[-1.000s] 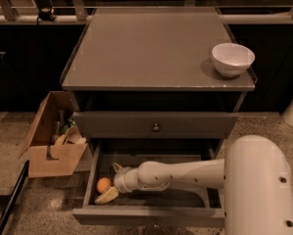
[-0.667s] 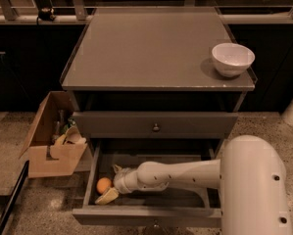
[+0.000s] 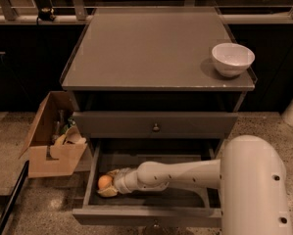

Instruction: Pick orange from middle drawer and place on counter

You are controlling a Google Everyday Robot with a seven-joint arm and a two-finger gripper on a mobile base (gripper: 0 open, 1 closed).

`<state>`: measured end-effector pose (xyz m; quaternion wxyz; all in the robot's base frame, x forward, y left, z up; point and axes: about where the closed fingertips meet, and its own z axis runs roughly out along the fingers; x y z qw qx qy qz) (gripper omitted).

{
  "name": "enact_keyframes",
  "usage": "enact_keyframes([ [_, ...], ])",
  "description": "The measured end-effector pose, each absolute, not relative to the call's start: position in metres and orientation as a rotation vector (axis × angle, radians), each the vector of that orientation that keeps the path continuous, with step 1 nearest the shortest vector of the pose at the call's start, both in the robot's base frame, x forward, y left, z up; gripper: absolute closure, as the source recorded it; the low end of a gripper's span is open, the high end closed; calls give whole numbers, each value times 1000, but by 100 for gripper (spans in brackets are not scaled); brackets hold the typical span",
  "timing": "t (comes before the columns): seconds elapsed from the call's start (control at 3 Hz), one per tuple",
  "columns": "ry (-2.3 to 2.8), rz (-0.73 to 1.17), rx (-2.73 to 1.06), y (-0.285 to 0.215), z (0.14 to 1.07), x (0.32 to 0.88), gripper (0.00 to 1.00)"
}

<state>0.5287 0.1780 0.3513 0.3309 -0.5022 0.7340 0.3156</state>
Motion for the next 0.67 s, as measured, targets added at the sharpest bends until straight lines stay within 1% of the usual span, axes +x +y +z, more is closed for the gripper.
enact_keyframes([
  [0.33,1919,825,-1313,178,351,529,72],
  [0.67,1919,825,-1313,178,351,529,96],
])
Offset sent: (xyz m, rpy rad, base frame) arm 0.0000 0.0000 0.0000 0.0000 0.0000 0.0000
